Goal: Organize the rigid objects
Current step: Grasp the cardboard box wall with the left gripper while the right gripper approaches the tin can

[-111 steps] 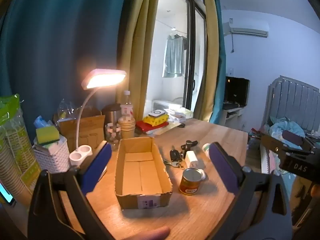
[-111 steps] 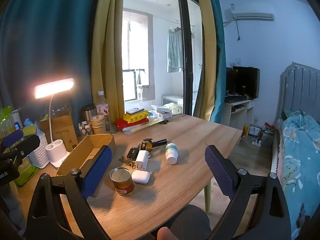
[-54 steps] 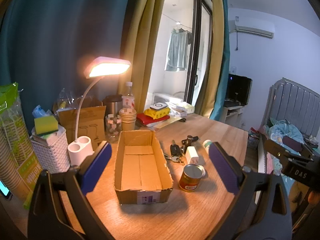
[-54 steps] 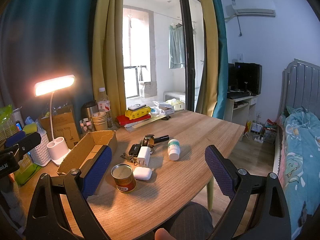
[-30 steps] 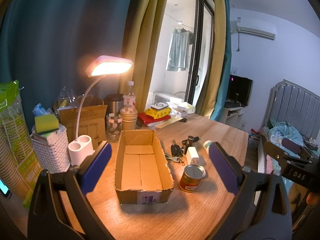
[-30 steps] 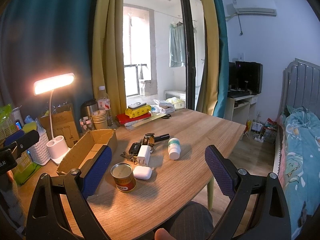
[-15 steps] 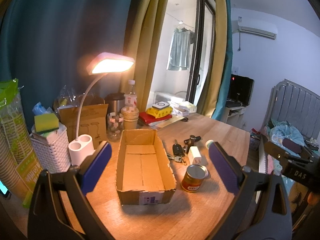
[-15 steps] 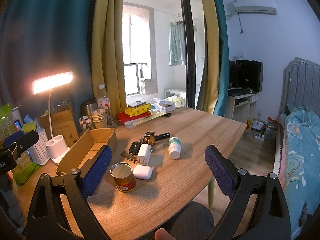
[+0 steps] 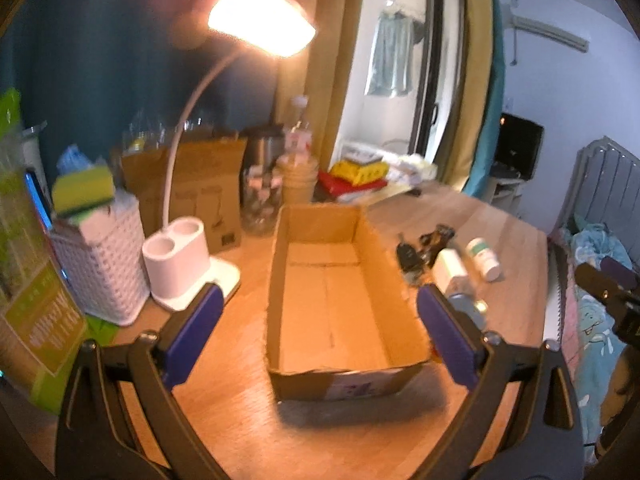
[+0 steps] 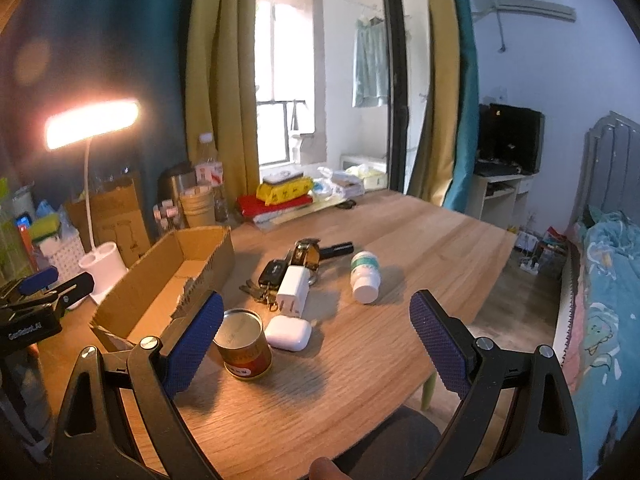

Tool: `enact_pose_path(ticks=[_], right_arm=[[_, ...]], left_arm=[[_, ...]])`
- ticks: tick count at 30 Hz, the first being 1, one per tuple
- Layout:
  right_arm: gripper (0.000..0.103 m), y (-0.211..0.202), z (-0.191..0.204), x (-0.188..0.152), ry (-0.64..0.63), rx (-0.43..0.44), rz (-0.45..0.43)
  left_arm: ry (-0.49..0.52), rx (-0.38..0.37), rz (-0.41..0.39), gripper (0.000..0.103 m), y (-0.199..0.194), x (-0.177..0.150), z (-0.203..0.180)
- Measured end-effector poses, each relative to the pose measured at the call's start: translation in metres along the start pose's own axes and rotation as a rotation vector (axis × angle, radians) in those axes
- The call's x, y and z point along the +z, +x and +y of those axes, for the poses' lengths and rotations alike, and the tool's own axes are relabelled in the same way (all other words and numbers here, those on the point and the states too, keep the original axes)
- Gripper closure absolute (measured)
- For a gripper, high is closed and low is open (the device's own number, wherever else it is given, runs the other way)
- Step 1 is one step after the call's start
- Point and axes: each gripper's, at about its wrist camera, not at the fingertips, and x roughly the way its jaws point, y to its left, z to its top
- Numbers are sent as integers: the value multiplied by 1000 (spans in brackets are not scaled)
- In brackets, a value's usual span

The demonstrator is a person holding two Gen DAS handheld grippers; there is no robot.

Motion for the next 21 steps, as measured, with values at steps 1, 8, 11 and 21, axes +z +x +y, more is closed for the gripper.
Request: enact_pose_path(ticks=[1, 8, 11, 21], right_arm=[[7, 7, 1, -2, -7, 9, 10], [7, 48, 14, -8, -47, 53, 77], [7, 64, 22, -11, -75, 73, 99], [7, 98, 40, -25, -113, 136, 150]], left_arm=[[-2, 5, 13, 5, 7, -1, 3], [-66, 33, 125, 5, 48, -10, 32], [-76, 28, 173, 5, 62, -17, 36], [-145, -45, 278, 43, 86, -32, 48]])
